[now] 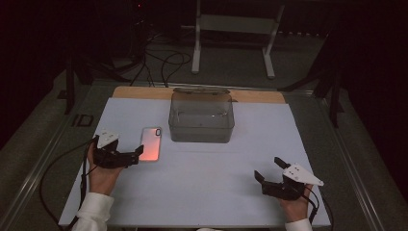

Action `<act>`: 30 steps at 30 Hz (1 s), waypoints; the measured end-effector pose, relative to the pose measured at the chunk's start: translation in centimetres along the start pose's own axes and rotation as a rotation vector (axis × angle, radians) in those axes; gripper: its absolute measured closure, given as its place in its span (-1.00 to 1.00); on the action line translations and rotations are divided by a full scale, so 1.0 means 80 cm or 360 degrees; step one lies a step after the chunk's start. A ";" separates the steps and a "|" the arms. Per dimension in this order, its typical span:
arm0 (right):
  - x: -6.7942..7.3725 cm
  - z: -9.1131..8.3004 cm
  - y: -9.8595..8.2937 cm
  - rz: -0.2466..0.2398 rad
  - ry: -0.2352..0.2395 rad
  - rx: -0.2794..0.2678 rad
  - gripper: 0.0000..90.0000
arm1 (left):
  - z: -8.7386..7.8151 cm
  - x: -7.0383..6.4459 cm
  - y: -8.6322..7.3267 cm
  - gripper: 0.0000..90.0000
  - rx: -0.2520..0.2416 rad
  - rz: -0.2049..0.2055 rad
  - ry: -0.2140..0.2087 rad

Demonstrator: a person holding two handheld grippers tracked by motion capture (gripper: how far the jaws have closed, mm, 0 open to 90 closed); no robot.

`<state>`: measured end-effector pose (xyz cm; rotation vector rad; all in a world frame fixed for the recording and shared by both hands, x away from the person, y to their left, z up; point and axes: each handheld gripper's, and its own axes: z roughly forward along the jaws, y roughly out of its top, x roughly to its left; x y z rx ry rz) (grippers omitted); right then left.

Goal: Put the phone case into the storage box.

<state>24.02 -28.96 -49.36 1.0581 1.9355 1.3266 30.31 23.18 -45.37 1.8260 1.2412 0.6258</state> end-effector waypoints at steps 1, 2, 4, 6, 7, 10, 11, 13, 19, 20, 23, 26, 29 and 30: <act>0.000 0.000 0.000 0.0001 0.0001 -0.0001 -0.79 | 0.003 0.000 0.002 -0.97 0.0006 -0.0002 0.0002; 0.000 0.000 0.000 0.0001 0.0001 -0.0001 -0.79 | 0.006 0.001 0.004 -0.97 0.0019 -0.0001 0.0006; 0.000 0.000 0.000 0.0002 -0.0001 0.0000 -0.79 | 0.012 0.002 0.006 -0.97 0.0045 0.0002 0.0019; -0.001 0.000 0.000 0.0000 -0.0001 0.0000 -0.79 | 0.019 0.003 0.008 -0.96 0.0074 0.0003 0.0026; -0.001 0.000 0.000 0.0000 -0.0001 -0.0001 -0.79 | 0.022 0.004 0.009 -0.96 0.0090 0.0008 0.0029; -0.001 0.000 0.000 0.0003 -0.0001 0.0000 -0.79 | 0.030 0.006 0.011 -0.96 0.0127 -0.0005 0.0031; -0.001 0.000 0.000 0.0003 0.0002 -0.0001 -0.79 | 0.033 0.007 0.012 -0.96 0.0135 -0.0015 0.0031; -0.001 0.000 0.000 0.0003 0.0003 -0.0001 -0.79 | 0.038 0.009 0.013 -0.96 0.0165 -0.0018 0.0034; -0.001 0.000 -0.001 0.0004 0.0008 0.0002 -0.79 | 0.051 0.014 0.014 -0.94 0.0246 -0.0038 0.0043; -0.001 0.000 -0.001 0.0005 0.0007 0.0002 -0.79 | 0.053 0.015 0.014 -0.93 0.0258 -0.0042 0.0042; -0.001 0.001 -0.001 0.0008 0.0011 0.0003 -0.79 | 0.059 0.018 0.014 -0.93 0.0287 -0.0059 0.0043; -0.001 0.000 -0.001 0.0011 0.0014 0.0001 -0.79 | 0.065 0.020 0.014 -0.92 0.0317 -0.0065 0.0041; -0.001 0.000 -0.001 0.0011 0.0014 0.0000 -0.79 | 0.070 0.021 0.015 -0.92 0.0345 -0.0077 0.0042; -0.001 0.001 -0.001 0.0013 0.0015 0.0000 -0.79 | 0.072 0.022 0.015 -0.91 0.0354 -0.0083 0.0040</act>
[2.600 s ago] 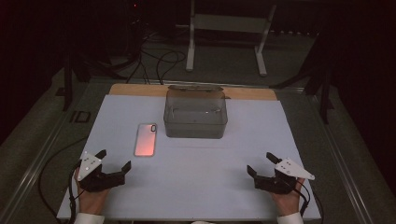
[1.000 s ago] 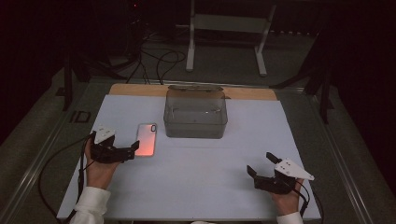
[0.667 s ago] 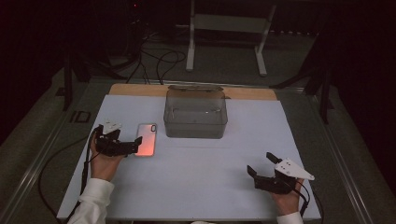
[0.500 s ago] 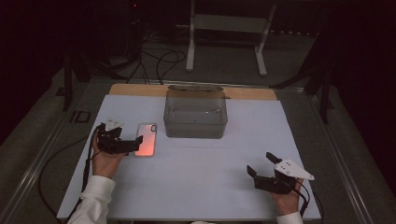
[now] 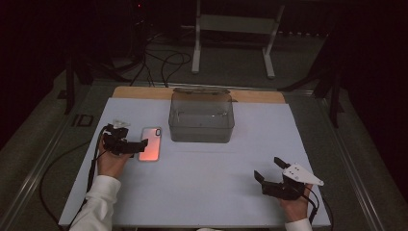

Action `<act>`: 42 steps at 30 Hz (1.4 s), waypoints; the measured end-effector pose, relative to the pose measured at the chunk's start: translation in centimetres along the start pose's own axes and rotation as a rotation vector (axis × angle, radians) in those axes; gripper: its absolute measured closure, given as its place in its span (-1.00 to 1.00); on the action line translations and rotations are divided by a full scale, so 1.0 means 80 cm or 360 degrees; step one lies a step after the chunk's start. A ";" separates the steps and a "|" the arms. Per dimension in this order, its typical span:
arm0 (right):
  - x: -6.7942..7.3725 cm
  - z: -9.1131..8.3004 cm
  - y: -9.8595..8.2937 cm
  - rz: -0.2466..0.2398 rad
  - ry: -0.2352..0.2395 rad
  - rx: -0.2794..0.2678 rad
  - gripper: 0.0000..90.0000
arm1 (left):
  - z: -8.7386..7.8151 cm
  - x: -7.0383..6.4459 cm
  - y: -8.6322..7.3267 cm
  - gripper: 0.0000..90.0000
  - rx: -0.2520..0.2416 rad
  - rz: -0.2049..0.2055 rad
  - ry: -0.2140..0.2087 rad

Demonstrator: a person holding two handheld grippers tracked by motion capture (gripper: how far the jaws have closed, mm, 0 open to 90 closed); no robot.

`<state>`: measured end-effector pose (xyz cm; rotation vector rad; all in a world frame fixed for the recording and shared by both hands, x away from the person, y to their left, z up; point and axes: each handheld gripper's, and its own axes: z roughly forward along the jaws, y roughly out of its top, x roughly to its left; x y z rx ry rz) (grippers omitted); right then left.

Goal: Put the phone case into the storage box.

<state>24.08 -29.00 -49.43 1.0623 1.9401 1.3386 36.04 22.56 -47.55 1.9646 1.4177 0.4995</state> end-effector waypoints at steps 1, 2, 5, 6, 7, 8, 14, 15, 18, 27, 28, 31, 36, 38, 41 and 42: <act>0.000 0.000 0.000 -0.0002 0.0000 0.0000 -0.79 | 0.002 0.000 0.001 -0.91 0.0011 -0.0006 -0.0001; 0.000 0.000 0.000 -0.0003 0.0000 0.0001 -0.79 | 0.003 0.001 0.001 -0.91 0.0020 -0.0012 -0.0004; 0.000 0.000 0.000 -0.0002 0.0001 0.0000 -0.79 | 0.008 0.003 0.003 -0.89 0.0049 -0.0028 -0.0010; 0.000 0.000 0.000 -0.0001 0.0000 0.0001 -0.79 | 0.009 0.003 0.004 -0.88 0.0055 -0.0039 -0.0009; 0.000 0.000 0.000 -0.0001 0.0000 0.0001 -0.79 | 0.010 0.004 0.004 -0.87 0.0061 -0.0046 -0.0013; 0.000 0.000 0.000 -0.0002 0.0001 0.0001 -0.79 | 0.012 0.005 0.004 -0.86 0.0070 -0.0054 -0.0015; 0.000 0.000 0.000 -0.0004 0.0001 0.0002 -0.79 | 0.019 0.007 0.005 -0.77 0.0118 -0.0060 0.0003; 0.000 0.000 0.000 -0.0003 0.0001 0.0001 -0.79 | 0.020 0.008 0.005 -0.74 0.0124 -0.0063 0.0005; 0.000 0.000 0.000 -0.0004 0.0002 0.0001 -0.79 | 0.025 0.008 0.005 -0.68 0.0150 -0.0066 0.0020; 0.000 0.000 0.000 -0.0003 0.0002 0.0002 -0.79 | 0.037 0.009 0.005 -0.45 0.0235 -0.0095 0.0016; 0.000 0.000 0.000 -0.0004 0.0002 0.0002 -0.79 | 0.038 0.009 0.005 -0.40 0.0239 -0.0102 0.0008; 0.000 0.000 0.000 -0.0006 0.0002 0.0002 -0.79 | 0.040 0.010 0.005 -0.19 0.0262 -0.0128 -0.0020; 0.000 0.000 0.000 -0.0007 0.0004 0.0002 -0.79 | 0.043 0.011 0.005 0.24 0.0311 -0.0163 -0.0048; 0.000 0.000 0.000 -0.0007 0.0005 0.0003 -0.79 | 0.044 0.011 0.005 0.38 0.0333 -0.0180 -0.0044; 0.000 0.000 0.000 -0.0009 0.0007 0.0002 -0.79 | 0.047 0.012 0.005 0.54 0.0368 -0.0200 -0.0037; 0.000 0.000 0.000 -0.0008 0.0006 0.0003 -0.79 | 0.048 0.013 0.005 0.59 0.0378 -0.0200 -0.0034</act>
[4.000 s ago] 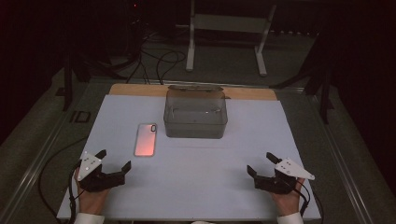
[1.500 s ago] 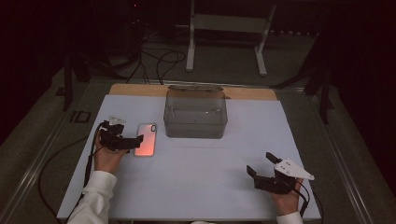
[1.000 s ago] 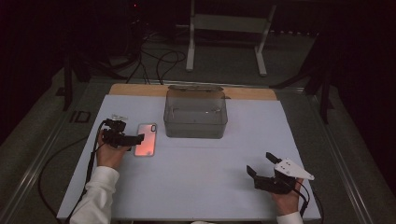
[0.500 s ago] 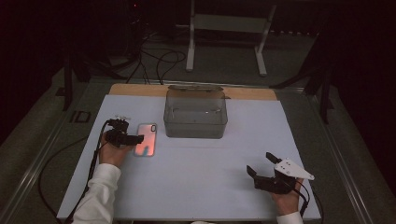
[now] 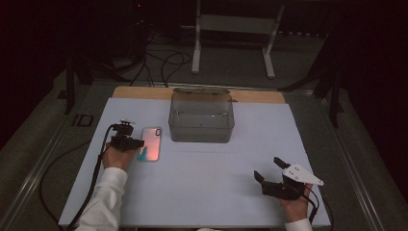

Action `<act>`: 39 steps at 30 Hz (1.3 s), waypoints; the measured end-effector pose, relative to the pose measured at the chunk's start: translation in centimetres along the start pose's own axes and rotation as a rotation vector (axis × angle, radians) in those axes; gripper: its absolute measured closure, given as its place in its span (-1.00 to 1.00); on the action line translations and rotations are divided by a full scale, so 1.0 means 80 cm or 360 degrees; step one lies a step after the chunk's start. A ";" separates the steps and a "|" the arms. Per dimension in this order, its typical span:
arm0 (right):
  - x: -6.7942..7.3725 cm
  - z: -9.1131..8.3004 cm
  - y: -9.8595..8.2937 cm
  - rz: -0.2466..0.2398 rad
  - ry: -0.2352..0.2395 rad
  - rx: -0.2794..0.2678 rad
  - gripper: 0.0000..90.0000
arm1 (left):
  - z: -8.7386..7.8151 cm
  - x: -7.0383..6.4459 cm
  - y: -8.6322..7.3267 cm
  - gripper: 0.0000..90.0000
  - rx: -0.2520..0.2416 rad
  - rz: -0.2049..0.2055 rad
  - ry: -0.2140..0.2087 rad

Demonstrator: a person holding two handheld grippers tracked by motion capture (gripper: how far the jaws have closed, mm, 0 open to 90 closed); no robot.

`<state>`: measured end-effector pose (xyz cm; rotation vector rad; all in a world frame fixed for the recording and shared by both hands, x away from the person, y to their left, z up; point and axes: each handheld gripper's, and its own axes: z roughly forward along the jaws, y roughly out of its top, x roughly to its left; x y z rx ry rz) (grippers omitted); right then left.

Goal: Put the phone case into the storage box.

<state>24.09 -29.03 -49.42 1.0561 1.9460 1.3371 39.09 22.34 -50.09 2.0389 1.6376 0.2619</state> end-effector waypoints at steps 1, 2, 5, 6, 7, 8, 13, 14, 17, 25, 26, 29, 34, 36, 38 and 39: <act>0.000 0.000 0.000 0.0004 -0.0001 0.0000 -0.79 | 0.001 0.000 0.000 0.64 0.0009 -0.0002 0.0009; 0.000 0.000 0.000 0.0004 -0.0001 0.0000 -0.79 | 0.002 0.000 0.000 0.69 0.0019 -0.0010 0.0017; 0.000 0.000 0.000 -0.0001 0.0002 -0.0001 -0.79 | 0.006 0.000 -0.001 0.77 0.0059 -0.0016 0.0042; 0.000 0.001 0.000 -0.0002 0.0003 -0.0001 -0.79 | 0.007 0.000 -0.001 0.79 0.0058 -0.0025 0.0033; 0.000 0.001 0.000 0.0000 0.0003 -0.0001 -0.79 | 0.007 -0.001 -0.001 0.84 0.0063 -0.0022 0.0034; 0.000 0.001 0.000 0.0001 0.0003 -0.0001 -0.79 | 0.007 -0.004 0.000 0.86 0.0066 -0.0021 0.0054; 0.001 0.001 0.000 0.0000 0.0006 0.0003 -0.79 | 0.008 -0.011 0.004 0.96 0.0101 0.0014 0.0118; 0.001 0.001 0.000 0.0001 0.0007 0.0000 -0.79 | 0.008 -0.012 0.004 0.96 0.0098 0.0014 0.0125; 0.000 0.001 0.000 0.0004 0.0005 0.0003 -0.79 | 0.008 -0.011 0.003 0.97 0.0097 0.0005 0.0113; -0.001 0.001 0.000 0.0007 0.0000 0.0006 -0.79 | 0.006 0.004 0.000 0.98 0.0043 -0.0120 0.0019; -0.001 0.001 -0.001 0.0008 -0.0001 0.0006 -0.79 | 0.004 0.005 -0.001 0.98 0.0032 -0.0125 0.0005; -0.001 0.001 -0.001 0.0008 0.0001 0.0006 -0.79 | -0.001 0.005 -0.003 0.98 -0.0017 -0.0138 -0.0038; -0.001 0.001 -0.001 0.0006 0.0005 0.0012 -0.79 | -0.014 0.002 -0.007 0.98 -0.0139 -0.0107 -0.0109; -0.001 0.001 -0.001 0.0010 0.0006 0.0012 -0.79 | -0.018 -0.001 -0.009 0.98 -0.0178 -0.0112 -0.0120; -0.001 0.002 -0.001 0.0016 0.0011 0.0009 -0.79 | -0.021 -0.004 -0.011 0.98 -0.0211 -0.0118 -0.0123; -0.001 0.002 -0.001 0.0013 0.0011 0.0010 -0.79 | -0.022 -0.005 -0.012 0.98 -0.0222 -0.0116 -0.0126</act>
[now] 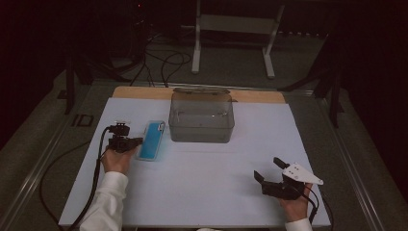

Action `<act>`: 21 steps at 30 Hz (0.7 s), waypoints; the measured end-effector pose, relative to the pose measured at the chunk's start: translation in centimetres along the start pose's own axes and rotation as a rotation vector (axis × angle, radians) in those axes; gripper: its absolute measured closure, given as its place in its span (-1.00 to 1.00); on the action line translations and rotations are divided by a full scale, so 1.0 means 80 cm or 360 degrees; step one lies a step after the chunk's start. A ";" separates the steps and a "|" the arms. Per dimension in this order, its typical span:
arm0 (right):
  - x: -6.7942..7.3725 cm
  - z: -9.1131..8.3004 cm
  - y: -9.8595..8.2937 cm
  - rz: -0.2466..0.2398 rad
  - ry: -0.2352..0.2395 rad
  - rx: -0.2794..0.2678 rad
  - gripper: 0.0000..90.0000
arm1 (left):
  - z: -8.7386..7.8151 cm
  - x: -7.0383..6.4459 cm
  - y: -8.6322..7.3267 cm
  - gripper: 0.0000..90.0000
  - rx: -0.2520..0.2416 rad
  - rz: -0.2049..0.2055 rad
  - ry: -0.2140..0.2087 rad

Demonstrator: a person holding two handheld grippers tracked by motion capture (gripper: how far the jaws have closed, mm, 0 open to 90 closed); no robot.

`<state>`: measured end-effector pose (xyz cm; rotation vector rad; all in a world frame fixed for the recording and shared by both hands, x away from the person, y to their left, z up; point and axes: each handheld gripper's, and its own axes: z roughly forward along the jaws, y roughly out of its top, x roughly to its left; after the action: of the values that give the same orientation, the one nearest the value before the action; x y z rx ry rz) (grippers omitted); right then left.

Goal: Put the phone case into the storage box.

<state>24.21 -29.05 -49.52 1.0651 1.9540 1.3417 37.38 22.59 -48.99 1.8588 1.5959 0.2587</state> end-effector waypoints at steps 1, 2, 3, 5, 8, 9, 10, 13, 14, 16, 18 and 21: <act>0.000 0.000 0.000 0.0000 0.0000 0.0001 -0.79 | -0.001 -0.001 0.000 0.98 -0.0011 -0.0004 -0.0003; 0.000 0.000 0.000 -0.0004 0.0000 0.0002 -0.79 | -0.003 -0.001 -0.001 0.98 -0.0022 -0.0001 -0.0006; 0.000 0.000 0.000 -0.0002 0.0001 0.0002 -0.79 | -0.004 -0.002 -0.001 0.98 -0.0037 -0.0007 -0.0009; 0.000 0.000 0.000 -0.0002 0.0001 0.0005 -0.79 | -0.007 -0.003 -0.001 0.98 -0.0061 0.0005 -0.0013; 0.000 0.001 -0.001 0.0007 0.0016 0.0019 -0.79 | -0.011 -0.005 -0.001 0.98 -0.0094 0.0012 -0.0021; 0.000 0.002 -0.001 0.0011 0.0019 0.0026 -0.79 | -0.012 -0.005 -0.001 0.98 -0.0106 0.0009 -0.0029; 0.000 0.002 -0.001 0.0006 0.0023 0.0033 -0.79 | -0.014 -0.006 -0.002 0.98 -0.0118 0.0010 -0.0033; 0.000 0.004 -0.001 0.0016 0.0041 0.0035 -0.80 | -0.018 -0.008 -0.004 0.98 -0.0159 0.0014 -0.0048; 0.001 0.004 -0.001 0.0017 0.0042 0.0037 -0.80 | -0.019 -0.009 -0.005 0.98 -0.0181 0.0009 -0.0060; 0.001 0.004 -0.001 0.0017 0.0043 0.0041 -0.80 | -0.021 -0.010 -0.009 0.98 -0.0223 -0.0002 -0.0080; 0.001 0.005 -0.001 0.0018 0.0045 0.0043 -0.80 | -0.023 -0.012 -0.014 0.98 -0.0260 -0.0003 -0.0095; 0.001 0.005 -0.002 0.0022 0.0052 0.0048 -0.80 | -0.027 -0.015 -0.019 0.98 -0.0308 0.0006 -0.0093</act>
<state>24.47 -28.77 -49.79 1.0788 2.0001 1.3486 34.73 22.29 -47.97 1.7063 1.4740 0.3449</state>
